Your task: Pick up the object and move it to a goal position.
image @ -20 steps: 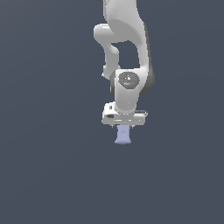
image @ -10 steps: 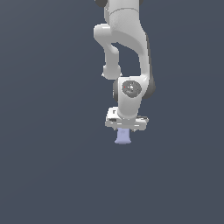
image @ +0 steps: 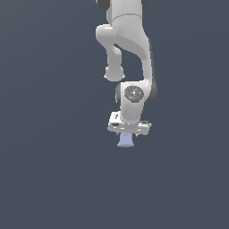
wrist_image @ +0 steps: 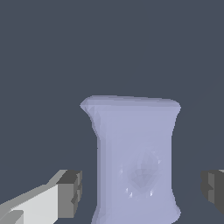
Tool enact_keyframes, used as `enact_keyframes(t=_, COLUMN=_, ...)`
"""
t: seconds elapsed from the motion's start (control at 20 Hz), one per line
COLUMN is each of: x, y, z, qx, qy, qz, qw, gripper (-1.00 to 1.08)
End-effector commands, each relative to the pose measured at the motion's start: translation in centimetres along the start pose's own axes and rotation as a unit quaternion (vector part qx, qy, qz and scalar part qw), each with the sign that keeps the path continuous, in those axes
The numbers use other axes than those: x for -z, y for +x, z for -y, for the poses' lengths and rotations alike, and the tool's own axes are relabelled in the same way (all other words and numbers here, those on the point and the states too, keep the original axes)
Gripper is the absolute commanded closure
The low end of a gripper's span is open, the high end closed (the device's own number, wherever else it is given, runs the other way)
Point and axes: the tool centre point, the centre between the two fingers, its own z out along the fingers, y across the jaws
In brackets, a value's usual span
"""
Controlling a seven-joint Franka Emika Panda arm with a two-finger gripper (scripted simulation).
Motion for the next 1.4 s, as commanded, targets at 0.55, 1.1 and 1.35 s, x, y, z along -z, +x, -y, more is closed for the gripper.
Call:
enact_keyframes(t=0.55, x=-3.7, y=0.0, z=0.0, qx=-0.001, qy=0.000, qz=0.000, qw=1.0000, gripper=1.08)
enact_keyframes(t=1.1, x=-3.6, y=-0.1, z=0.1, qx=-0.001, qy=0.000, qz=0.000, qw=1.0000, gripper=1.08)
enact_keyframes(t=1.35, x=-2.7, y=-0.7, z=0.6, qx=-0.001, qy=0.000, qz=0.000, qw=1.0000, gripper=1.08)
